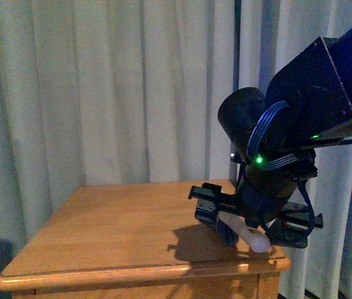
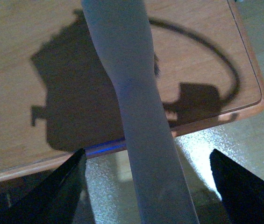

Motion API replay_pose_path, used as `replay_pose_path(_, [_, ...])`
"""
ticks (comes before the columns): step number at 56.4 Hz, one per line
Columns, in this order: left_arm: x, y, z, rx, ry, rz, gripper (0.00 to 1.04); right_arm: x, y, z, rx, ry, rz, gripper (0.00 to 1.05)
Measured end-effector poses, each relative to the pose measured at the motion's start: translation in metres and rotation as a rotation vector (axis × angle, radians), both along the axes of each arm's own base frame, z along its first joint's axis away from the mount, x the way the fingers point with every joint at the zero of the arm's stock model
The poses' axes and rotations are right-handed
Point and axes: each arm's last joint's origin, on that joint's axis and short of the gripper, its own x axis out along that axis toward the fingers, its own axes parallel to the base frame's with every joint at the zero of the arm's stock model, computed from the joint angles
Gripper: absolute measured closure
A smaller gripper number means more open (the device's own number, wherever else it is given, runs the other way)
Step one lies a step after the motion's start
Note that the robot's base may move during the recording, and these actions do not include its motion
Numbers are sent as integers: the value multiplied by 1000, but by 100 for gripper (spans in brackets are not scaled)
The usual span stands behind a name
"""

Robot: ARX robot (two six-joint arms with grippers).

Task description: Clean up trash

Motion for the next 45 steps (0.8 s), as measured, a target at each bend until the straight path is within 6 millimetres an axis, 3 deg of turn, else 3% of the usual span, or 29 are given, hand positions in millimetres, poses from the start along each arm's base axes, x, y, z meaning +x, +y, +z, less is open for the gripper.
replay_pose_path(24, [0,0,0,0,0,0,76,3,1,-12,-17,45,9,85])
replay_pose_path(36, [0,0,0,0,0,0,76,6,-2,-10,-28,18,18,85])
replay_pose_path(45, [0,0,0,0,0,1,76,3,-7,2,-110,-117,24,85])
